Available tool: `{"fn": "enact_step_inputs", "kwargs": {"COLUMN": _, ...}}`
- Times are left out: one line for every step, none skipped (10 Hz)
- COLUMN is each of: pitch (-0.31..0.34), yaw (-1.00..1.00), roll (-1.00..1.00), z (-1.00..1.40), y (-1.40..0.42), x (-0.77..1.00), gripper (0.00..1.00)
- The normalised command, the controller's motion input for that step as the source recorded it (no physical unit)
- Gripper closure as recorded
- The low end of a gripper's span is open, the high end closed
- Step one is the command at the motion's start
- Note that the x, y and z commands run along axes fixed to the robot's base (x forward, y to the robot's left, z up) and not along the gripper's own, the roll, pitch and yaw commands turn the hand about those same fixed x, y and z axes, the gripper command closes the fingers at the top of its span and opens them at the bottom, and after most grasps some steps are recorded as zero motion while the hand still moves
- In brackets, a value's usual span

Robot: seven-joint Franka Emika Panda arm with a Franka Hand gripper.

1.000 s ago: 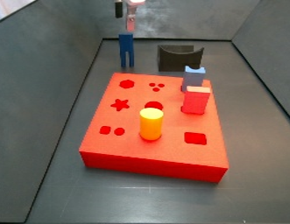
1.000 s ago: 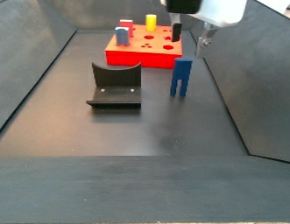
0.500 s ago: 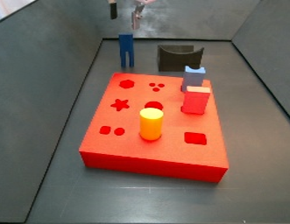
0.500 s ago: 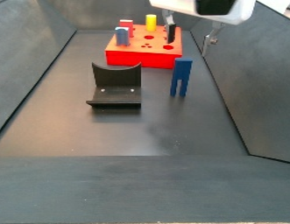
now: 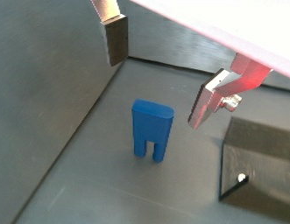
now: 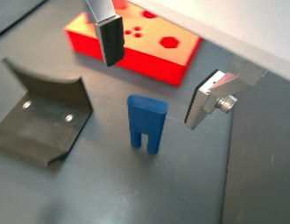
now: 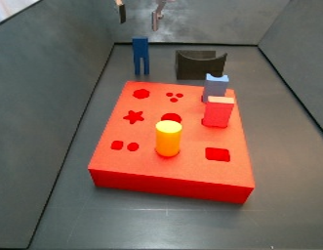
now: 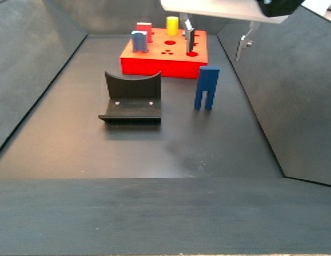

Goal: Pick up the square-circle object. Move up. Rotate the square-circle object. Place the square-circle object on the fixture. Regrasp the square-circle object. Move to above the board. Insert the square-circle object.
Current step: Rotate the square-circle object.

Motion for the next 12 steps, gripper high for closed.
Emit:
{"fn": "enact_step_inputs", "kwargs": {"pitch": 0.012, "yaw": 1.0, "roll": -0.1, "z": -0.02, "y": 0.0, "x": 0.04, "gripper": 0.0}}
{"fn": "enact_step_inputs", "kwargs": {"pitch": 0.014, "yaw": 1.0, "roll": -0.12, "z": -0.02, "y": 0.0, "x": 0.04, "gripper": 0.0}}
{"fn": "enact_step_inputs", "kwargs": {"pitch": 0.018, "yaw": 1.0, "roll": -0.14, "z": -0.02, "y": 0.0, "x": 0.04, "gripper": 0.0}}
{"fn": "enact_step_inputs", "kwargs": {"pitch": 0.02, "yaw": 0.89, "roll": -0.16, "z": -0.02, "y": 0.0, "x": 0.04, "gripper": 0.0}}
{"fn": "enact_step_inputs", "kwargs": {"pitch": 0.021, "yaw": 0.64, "roll": -0.15, "z": -0.02, "y": 0.0, "x": 0.04, "gripper": 0.0}}
{"fn": "enact_step_inputs", "kwargs": {"pitch": 0.023, "yaw": 0.5, "roll": -0.13, "z": -0.02, "y": 0.01, "x": 0.04, "gripper": 0.0}}
{"fn": "enact_step_inputs", "kwargs": {"pitch": 0.025, "yaw": 0.24, "roll": -0.09, "z": -0.02, "y": 0.0, "x": 0.04, "gripper": 0.0}}
{"fn": "enact_step_inputs", "kwargs": {"pitch": 0.026, "yaw": 0.13, "roll": -0.09, "z": -1.0, "y": 0.0, "x": 0.0, "gripper": 0.0}}
{"fn": "enact_step_inputs", "kwargs": {"pitch": 0.007, "yaw": 0.07, "roll": -0.09, "z": -1.0, "y": 0.0, "x": 0.02, "gripper": 0.0}}
{"fn": "enact_step_inputs", "kwargs": {"pitch": -0.011, "yaw": 0.06, "roll": -0.09, "z": -1.0, "y": 0.0, "x": 0.03, "gripper": 0.0}}
{"fn": "enact_step_inputs", "kwargs": {"pitch": -0.026, "yaw": 0.04, "roll": -0.09, "z": -0.99, "y": 0.0, "x": 0.03, "gripper": 0.0}}
{"fn": "enact_step_inputs", "kwargs": {"pitch": -0.033, "yaw": 0.03, "roll": -0.09, "z": -0.86, "y": 0.0, "x": 0.04, "gripper": 0.0}}
